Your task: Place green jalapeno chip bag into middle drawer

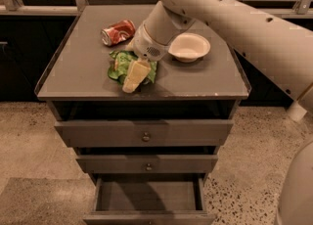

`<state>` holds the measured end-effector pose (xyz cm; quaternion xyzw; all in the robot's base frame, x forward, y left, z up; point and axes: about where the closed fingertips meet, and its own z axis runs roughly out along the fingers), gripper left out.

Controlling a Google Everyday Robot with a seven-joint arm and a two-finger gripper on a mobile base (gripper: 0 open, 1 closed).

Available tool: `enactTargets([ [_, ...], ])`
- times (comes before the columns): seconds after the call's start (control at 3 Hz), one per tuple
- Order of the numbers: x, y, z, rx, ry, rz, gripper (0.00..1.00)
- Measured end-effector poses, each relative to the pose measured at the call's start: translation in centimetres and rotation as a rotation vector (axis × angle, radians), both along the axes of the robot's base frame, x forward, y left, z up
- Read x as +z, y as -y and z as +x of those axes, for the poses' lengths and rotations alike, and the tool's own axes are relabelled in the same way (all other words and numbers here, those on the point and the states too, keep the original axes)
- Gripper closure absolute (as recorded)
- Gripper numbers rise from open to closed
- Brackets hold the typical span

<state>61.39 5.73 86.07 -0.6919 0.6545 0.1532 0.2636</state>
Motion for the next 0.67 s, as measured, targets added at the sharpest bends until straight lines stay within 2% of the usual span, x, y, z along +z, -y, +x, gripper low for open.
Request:
enactTargets([
  [0.67, -0.01, -0.01, 0.0, 0.0, 0.0, 0.0, 0.9],
])
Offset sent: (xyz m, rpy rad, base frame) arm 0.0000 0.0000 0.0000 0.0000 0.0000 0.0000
